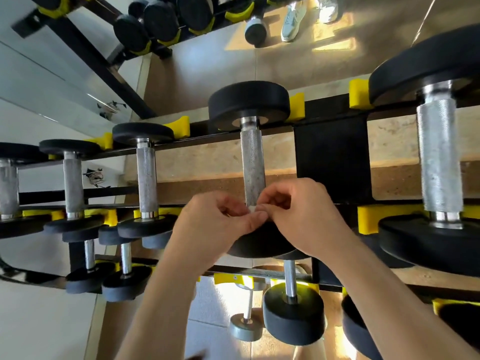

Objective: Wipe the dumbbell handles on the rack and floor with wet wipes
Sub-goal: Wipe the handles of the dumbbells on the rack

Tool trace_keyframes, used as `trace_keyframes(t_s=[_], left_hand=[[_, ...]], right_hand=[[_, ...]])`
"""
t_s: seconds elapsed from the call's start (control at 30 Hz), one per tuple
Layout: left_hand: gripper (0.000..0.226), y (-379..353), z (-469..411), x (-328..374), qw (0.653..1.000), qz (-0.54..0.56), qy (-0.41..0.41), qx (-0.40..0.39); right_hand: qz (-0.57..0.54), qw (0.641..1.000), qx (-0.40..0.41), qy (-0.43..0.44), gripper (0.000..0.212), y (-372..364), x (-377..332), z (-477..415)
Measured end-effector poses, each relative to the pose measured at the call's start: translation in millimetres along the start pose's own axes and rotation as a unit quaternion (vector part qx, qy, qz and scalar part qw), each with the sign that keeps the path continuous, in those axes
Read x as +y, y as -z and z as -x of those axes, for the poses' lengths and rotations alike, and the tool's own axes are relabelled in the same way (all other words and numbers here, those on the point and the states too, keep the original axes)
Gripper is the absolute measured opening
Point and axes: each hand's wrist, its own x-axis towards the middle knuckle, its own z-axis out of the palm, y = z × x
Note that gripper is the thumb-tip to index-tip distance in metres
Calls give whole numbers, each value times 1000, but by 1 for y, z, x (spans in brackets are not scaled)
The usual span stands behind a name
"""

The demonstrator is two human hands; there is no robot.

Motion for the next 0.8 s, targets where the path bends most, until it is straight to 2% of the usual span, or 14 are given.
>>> trace_keyframes(t_s=[0.1, 0.2, 0.27, 0.33, 0.43, 0.5, 0.57, 0.67, 0.73, 0.8], left_hand=[[32, 3, -18, 9, 995, -90, -10, -39], [28, 4, -23, 9, 992, -110, -38, -43], [22, 4, -22, 0, 998, -50, -37, -28], [22, 0, -20, -9, 998, 57, -18, -3], [23, -6, -19, -12, 979, 187, 16, 76], [20, -10, -15, -8, 984, 153, -16, 85], [22, -14, -8, 2, 994, 54, -50, 81], [26, -15, -6, 14, 987, -66, -77, 121], [26, -13, -12, 8, 987, -45, -61, 142], [21, -8, -16, -1, 986, 69, -10, 152]], right_hand=[[-32, 999, 9, -4, 12, 2, 5, 7], [-47, 999, 17, 3, 14, 2, 9, 17], [-59, 997, 48, 18, 12, 0, 10, 25], [-83, 992, 84, 38, 10, 0, 11, 34], [-69, 990, 107, 62, 10, -2, 14, 48], [-51, 990, 123, 51, 19, -6, 15, 57], [-56, 988, 143, 14, 30, -11, 14, 62], [-13, 987, 160, -2, 32, -19, 8, 64], [41, 982, 182, 27, 32, -26, 1, 64], [89, 977, 184, 61, 39, -35, -5, 65]])
